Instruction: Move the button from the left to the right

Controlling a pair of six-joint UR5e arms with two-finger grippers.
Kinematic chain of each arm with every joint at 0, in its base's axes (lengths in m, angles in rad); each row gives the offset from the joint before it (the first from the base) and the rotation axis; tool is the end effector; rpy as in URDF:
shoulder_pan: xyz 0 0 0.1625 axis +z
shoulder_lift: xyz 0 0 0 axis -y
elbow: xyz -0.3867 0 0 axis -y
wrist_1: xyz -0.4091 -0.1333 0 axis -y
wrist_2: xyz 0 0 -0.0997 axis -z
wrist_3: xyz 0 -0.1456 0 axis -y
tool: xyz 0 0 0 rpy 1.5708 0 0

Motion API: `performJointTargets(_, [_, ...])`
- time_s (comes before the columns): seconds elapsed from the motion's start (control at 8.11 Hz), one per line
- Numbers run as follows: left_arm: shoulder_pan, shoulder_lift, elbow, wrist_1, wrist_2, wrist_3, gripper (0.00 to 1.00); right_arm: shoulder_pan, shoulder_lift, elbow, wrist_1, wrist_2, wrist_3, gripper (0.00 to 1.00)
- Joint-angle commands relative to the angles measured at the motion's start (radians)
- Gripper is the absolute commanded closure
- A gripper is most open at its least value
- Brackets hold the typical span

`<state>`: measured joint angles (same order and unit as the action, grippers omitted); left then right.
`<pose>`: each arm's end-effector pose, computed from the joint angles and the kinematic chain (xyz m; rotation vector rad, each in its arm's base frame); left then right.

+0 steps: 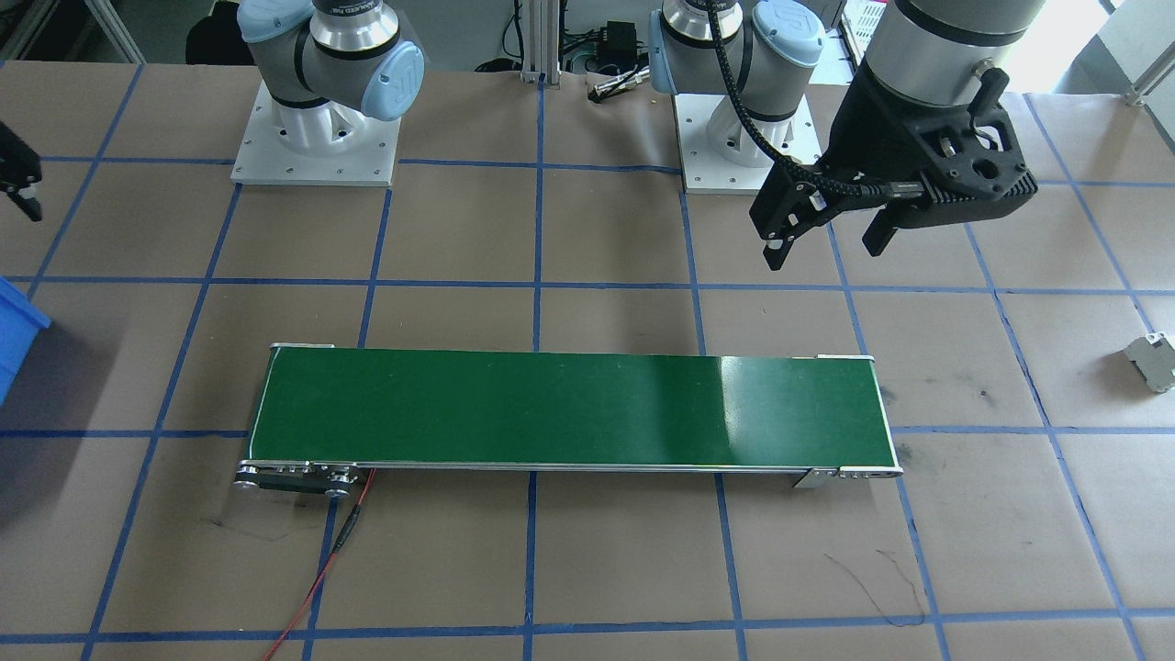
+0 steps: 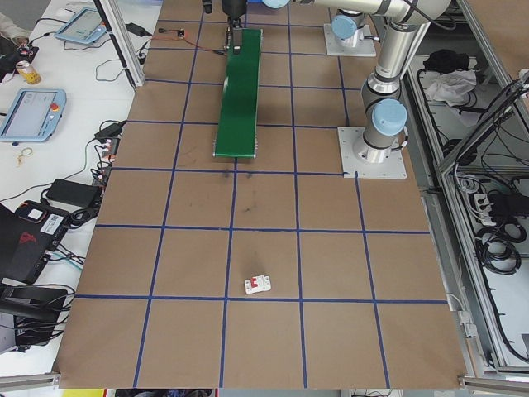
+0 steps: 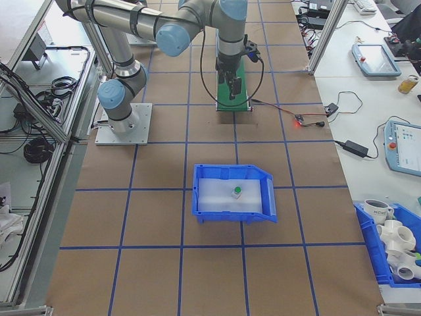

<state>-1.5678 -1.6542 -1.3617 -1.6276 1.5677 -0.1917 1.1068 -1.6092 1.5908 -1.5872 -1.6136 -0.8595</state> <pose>-0.1321 -0.5480 0.4608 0.3041 -3.1154 0.1069 -0.1096 -0.5030 0.4145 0.6053 -3.0265 0.0018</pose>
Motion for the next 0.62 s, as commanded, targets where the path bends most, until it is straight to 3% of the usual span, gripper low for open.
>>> performJointTargets(0.0, [0.0, -0.001, 0.001, 0.0, 0.0, 0.0, 0.0, 0.285, -0.046, -0.006, 0.093, 0.001, 0.413, 0.0])
performJointTargets(0.25, [0.0, -0.001, 0.001, 0.0, 0.0, 0.0, 0.0, 0.472, -0.028, -0.006, 0.064, 0.001, 0.689, 0.0])
performJointTargets(0.49, [0.0, 0.001, 0.001, 0.0, 0.0, 0.0, 0.0, 0.528, 0.0, -0.011, -0.015, 0.004, 0.772, 0.0])
